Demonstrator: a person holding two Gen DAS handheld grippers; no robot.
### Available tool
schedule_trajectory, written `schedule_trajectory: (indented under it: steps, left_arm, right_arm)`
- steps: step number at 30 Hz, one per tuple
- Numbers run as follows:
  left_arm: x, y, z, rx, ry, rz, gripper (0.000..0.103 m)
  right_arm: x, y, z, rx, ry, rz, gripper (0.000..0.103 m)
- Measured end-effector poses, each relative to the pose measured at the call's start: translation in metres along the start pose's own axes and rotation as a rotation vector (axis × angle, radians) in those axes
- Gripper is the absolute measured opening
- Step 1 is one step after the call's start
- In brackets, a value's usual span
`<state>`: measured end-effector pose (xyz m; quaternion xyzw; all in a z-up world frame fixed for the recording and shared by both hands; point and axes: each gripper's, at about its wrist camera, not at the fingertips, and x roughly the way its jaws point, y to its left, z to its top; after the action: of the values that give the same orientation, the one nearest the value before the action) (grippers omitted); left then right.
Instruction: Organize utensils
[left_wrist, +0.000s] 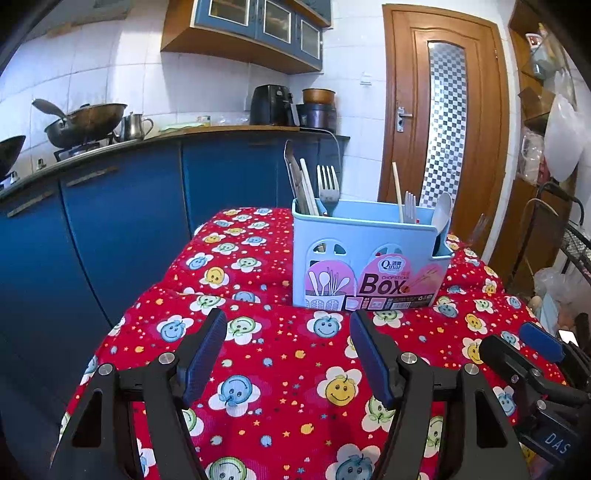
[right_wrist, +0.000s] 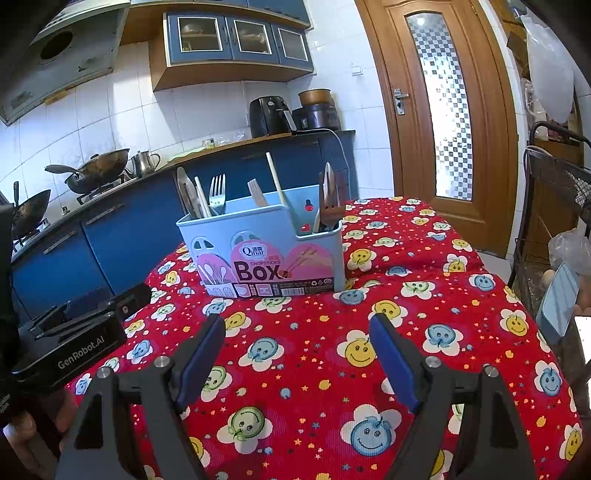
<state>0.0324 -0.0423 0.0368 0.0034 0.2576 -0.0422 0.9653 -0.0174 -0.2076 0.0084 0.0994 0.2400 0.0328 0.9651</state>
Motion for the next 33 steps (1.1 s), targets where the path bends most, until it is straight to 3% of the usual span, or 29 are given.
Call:
schedule_trajectory:
  steps: [33]
  left_arm:
    - [-0.0029,-0.0020,-0.0002,0.008,-0.009,0.002,0.070]
  right_arm:
    - [-0.0002,0.0013,-0.0001,-0.001,-0.004,0.000,0.082]
